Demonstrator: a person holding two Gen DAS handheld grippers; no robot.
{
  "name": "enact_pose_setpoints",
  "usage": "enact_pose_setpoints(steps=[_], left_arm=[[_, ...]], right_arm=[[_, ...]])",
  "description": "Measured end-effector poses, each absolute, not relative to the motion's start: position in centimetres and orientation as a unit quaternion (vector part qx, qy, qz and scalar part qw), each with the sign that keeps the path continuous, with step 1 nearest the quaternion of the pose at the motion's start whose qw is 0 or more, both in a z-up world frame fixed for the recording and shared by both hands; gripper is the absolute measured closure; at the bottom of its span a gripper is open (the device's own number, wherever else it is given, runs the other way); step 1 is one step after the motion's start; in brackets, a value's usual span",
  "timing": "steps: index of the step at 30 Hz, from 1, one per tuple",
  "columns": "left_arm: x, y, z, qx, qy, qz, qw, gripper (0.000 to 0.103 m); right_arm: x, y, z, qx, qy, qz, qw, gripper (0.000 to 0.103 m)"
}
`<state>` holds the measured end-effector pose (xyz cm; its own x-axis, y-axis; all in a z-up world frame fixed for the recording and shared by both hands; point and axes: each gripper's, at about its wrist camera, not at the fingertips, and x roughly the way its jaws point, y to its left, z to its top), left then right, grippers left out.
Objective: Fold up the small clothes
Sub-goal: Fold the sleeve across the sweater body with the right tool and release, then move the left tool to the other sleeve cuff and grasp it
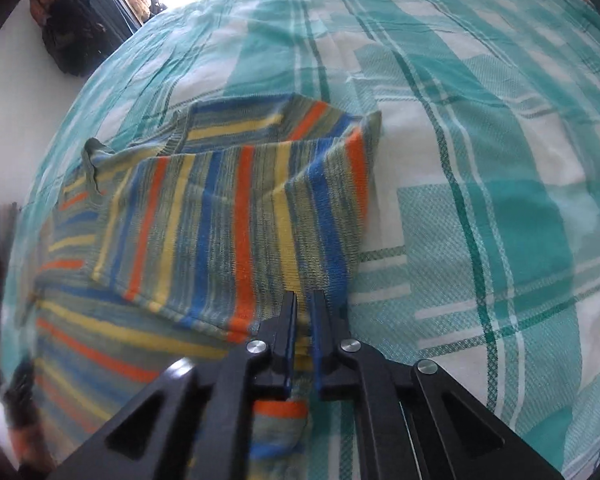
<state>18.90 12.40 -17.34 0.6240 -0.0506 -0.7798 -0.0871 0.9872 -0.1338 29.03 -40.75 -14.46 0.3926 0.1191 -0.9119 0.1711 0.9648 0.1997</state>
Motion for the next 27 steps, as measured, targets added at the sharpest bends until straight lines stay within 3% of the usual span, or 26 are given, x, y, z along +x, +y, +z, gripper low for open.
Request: enact_pose_setpoints(steps=[4, 7, 8, 10, 12, 14, 18, 27], left_arm=[[18.9, 12.4, -17.3, -0.079, 0.434, 0.010, 0.898, 0.000], [18.9, 12.4, -17.4, -0.079, 0.434, 0.011, 0.897, 0.000], [18.9, 12.4, -17.4, -0.079, 0.434, 0.011, 0.897, 0.000], [18.9, 12.4, -17.4, -0.079, 0.434, 0.010, 0.898, 0.000], [18.9, 12.4, -17.3, -0.079, 0.434, 0.010, 0.898, 0.000], [18.9, 12.4, -17.3, -0.081, 0.433, 0.009, 0.898, 0.000], [18.9, 12.4, -17.4, -0.082, 0.433, 0.010, 0.898, 0.000], [19.0, 12.3, -17.4, -0.074, 0.437, 0.015, 0.896, 0.000]], right_arm=[[27.4, -38.9, -11.4, 0.119, 0.520, 0.052, 0.844, 0.091], [27.4, -38.4, -14.6, 0.071, 0.571, 0.029, 0.818, 0.086], [27.2, -38.8, -16.3, 0.062, 0.592, 0.011, 0.803, 0.091], [26.0, -39.9, -16.3, 0.095, 0.564, 0.004, 0.820, 0.092], [24.1, -40.1, -14.6, 0.091, 0.531, -0.042, 0.841, 0.082], [21.6, -38.5, -12.4, 0.076, 0.495, -0.026, 0.865, 0.081], [16.3, -34.2, -10.8, 0.055, 0.485, 0.036, 0.872, 0.069], [5.8, -29.7, -12.1, -0.004, 0.413, -0.012, 0.911, 0.064]])
